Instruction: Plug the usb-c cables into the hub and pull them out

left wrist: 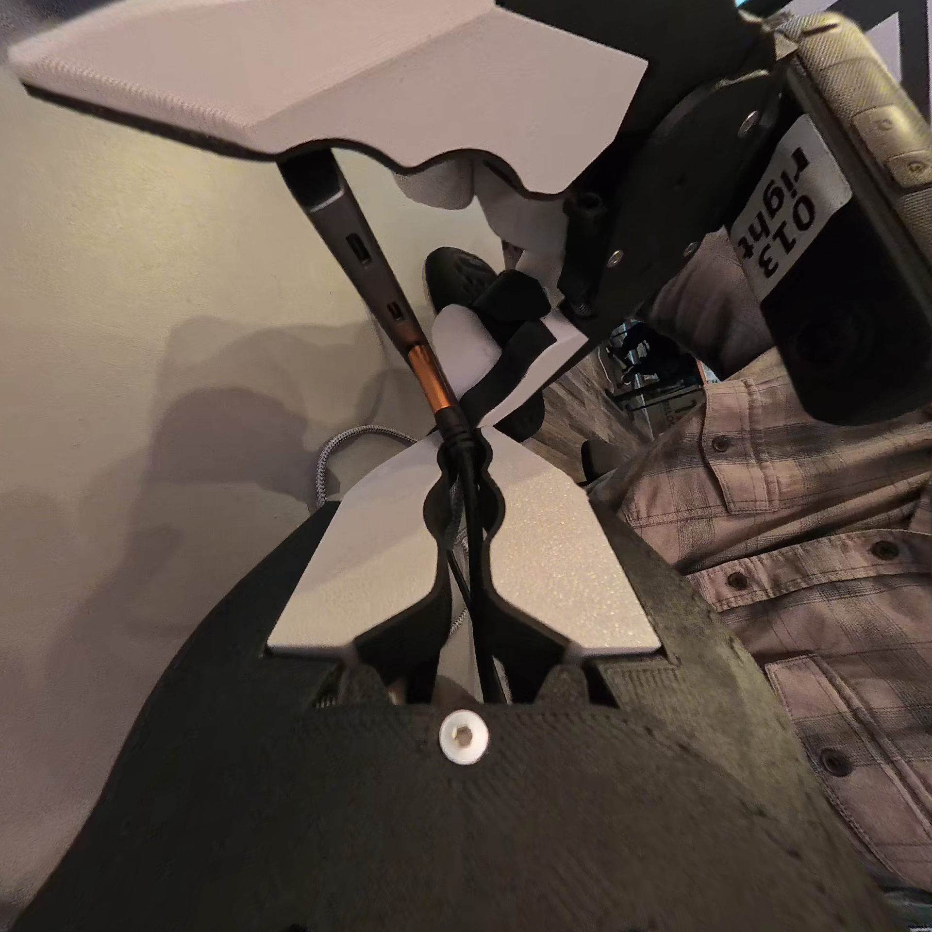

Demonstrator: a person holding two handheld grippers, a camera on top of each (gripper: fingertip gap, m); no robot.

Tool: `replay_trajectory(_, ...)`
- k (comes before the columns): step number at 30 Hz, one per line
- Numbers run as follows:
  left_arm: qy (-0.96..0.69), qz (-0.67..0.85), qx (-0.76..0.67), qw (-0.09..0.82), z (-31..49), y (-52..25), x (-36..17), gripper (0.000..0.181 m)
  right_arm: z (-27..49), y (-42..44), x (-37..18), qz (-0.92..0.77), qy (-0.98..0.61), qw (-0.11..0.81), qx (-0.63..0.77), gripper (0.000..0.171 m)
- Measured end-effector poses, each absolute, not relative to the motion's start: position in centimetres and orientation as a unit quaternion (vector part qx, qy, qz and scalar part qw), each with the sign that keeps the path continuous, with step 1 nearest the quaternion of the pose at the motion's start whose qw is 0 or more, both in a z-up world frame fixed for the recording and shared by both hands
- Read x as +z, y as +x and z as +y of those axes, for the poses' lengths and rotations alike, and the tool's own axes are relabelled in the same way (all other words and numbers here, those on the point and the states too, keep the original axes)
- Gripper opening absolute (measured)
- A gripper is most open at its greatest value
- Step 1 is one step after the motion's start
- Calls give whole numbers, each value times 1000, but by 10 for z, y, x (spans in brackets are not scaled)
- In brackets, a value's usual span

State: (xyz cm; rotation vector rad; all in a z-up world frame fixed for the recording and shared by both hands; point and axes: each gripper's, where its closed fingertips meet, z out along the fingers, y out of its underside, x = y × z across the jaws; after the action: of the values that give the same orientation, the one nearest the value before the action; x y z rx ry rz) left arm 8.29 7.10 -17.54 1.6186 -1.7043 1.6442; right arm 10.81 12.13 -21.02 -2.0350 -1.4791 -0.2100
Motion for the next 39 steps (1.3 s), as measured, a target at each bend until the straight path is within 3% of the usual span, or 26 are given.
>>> replay_trajectory(4,558,-589,570,124,70,84,-175,9,114,104,-209,-545,-782,302,-28,156)
replay_trajectory(7,579,-577,571,71,86,92,-169,37,109,101,-206,-525,-792,311,17,156)
replay_trajectory(9,598,-587,546,12,105,91,-169,60,109,103,-202,-512,-797,318,36,156)
replay_trajectory(13,630,-561,512,-158,163,81,-148,65,111,109,-191,-489,-798,344,71,156)
replay_trajectory(16,647,-570,418,-287,206,68,-157,52,115,107,-191,-484,-794,359,84,156)
replay_trajectory(22,665,-637,258,-293,213,73,-234,52,118,102,-200,-470,-792,374,110,155)
replay_trajectory(26,653,-663,160,-329,227,80,-257,43,118,101,-203,-463,-791,382,117,155)
replay_trajectory(32,644,-669,127,-348,234,83,-264,12,118,104,-206,-463,-788,389,119,155)
replay_trajectory(39,629,-671,159,-358,229,82,-257,11,119,108,-207,-464,-784,396,116,154)
